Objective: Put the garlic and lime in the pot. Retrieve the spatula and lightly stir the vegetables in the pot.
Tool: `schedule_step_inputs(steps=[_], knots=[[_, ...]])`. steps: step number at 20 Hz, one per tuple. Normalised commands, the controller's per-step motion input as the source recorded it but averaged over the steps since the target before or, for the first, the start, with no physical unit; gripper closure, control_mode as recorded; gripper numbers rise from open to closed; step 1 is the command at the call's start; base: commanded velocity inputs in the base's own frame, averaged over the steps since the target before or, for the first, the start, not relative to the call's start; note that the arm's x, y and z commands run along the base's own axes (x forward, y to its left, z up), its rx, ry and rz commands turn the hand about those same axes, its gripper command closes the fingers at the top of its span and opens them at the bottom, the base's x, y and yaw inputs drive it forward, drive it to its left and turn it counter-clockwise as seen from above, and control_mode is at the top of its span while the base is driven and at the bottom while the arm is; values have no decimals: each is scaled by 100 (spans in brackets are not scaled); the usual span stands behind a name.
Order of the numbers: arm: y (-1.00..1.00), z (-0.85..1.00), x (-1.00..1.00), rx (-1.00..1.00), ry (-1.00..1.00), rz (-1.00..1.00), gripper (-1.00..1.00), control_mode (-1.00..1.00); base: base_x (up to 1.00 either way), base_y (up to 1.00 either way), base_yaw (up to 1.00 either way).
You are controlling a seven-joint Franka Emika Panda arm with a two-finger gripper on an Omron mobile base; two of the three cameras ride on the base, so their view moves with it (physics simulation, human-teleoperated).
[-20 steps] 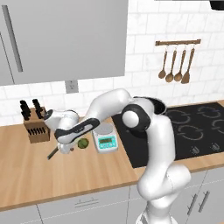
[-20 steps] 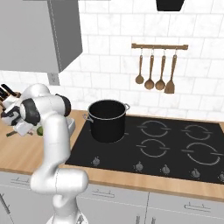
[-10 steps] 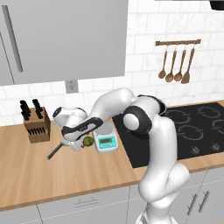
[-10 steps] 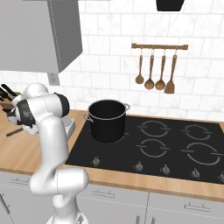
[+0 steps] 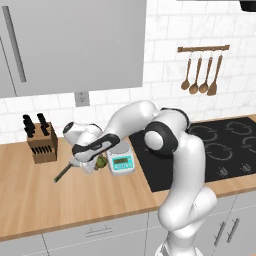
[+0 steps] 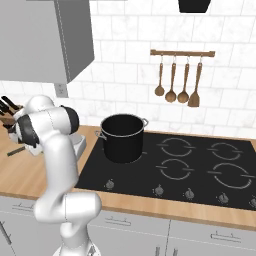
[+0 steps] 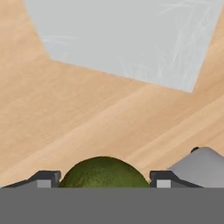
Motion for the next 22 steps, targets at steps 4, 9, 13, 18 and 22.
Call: schedule_step_inputs(steps=[4, 9, 13, 18, 22], knots=[[-40, 76, -86, 0, -14, 16, 100, -100, 0, 0, 0], [-45, 98, -100, 0, -29, 19, 100, -100, 0, 0, 0], [-96, 70, -82, 0, -22, 15, 100, -100, 0, 0, 0], [-100, 68, -57, 2, -12, 7, 100, -100, 0, 0, 0], [-99, 82, -17, 7, -4, 1, 100, -100, 0, 0, 0]])
